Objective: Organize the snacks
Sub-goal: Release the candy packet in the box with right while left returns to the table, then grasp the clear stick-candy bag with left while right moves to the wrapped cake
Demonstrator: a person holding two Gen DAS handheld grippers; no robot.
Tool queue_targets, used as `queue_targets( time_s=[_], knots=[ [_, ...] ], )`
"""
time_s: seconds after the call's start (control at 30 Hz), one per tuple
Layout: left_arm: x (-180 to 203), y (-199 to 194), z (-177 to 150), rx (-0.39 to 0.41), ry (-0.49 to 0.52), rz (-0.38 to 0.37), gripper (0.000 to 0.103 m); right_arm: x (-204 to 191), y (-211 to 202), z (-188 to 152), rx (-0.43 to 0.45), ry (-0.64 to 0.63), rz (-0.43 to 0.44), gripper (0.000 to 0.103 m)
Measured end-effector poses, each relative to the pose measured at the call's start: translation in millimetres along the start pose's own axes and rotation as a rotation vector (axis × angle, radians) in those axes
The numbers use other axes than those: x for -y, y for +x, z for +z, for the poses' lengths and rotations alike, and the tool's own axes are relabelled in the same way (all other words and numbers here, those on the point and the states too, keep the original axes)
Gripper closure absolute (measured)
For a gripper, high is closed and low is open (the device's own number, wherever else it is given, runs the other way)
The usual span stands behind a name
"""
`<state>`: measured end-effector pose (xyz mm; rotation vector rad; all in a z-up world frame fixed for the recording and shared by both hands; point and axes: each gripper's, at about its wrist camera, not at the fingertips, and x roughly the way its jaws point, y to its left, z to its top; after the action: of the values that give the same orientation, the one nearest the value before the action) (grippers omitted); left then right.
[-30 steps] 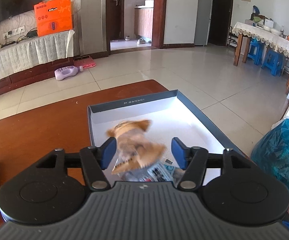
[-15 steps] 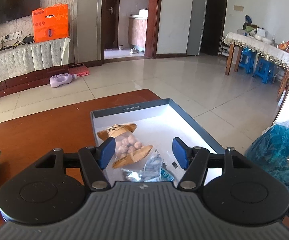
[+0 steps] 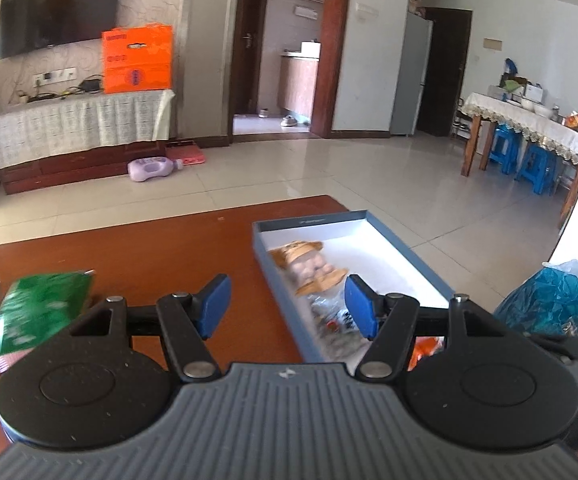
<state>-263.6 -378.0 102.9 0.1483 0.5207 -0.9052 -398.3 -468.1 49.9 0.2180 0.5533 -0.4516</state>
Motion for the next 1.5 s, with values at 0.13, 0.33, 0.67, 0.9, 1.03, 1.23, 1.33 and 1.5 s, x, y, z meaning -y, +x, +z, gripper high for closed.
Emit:
queue_targets(
  time_s=[0.13,0.33,0.67,0.9,1.03,1.23,1.33,1.5],
  knots=[
    [-15.4,-44.9,-14.6,-0.006,0.013,0.038,0.035,-2.7,4.9,-1.9,-0.008,0.004,-0.002,0.069],
    [-46.1,-97.5,-46.3,-0.063,-0.064,0.053,0.033,-7.3,9.5,-1.4,-0.008,0.021,0.003,0.069],
    [-72.0,-129.0,-63.4,-0.079,-0.018,0.117,0.033,-20.4,18.9,-0.3,-0.025,-0.001,-0.008,0.069],
    [-92.2,-148.9,-70.2,-0.077,-0.040,0.136,0.033,-27.1,23.0,-0.4,-0.029,-0.008,-0.017,0.068],
    [-102.9,-153.5,-74.8,-0.095,-0.058,0.163,0.033,-33.4,24.2,0.3,-0.033,-0.015,-0.032,0.066],
    [-117.5,-159.8,-77.9,-0.095,-0.067,0.202,0.033,-36.0,21.8,0.3,-0.028,-0.020,-0.038,0.064],
    [-125.8,-160.2,-80.9,-0.100,-0.072,0.222,0.033,-36.1,20.8,-0.2,-0.024,-0.018,-0.058,0.058],
    [-135.0,-159.2,-86.5,-0.108,-0.080,0.233,0.032,-32.5,17.9,-1.1,-0.017,-0.010,-0.062,0.055]
  ],
)
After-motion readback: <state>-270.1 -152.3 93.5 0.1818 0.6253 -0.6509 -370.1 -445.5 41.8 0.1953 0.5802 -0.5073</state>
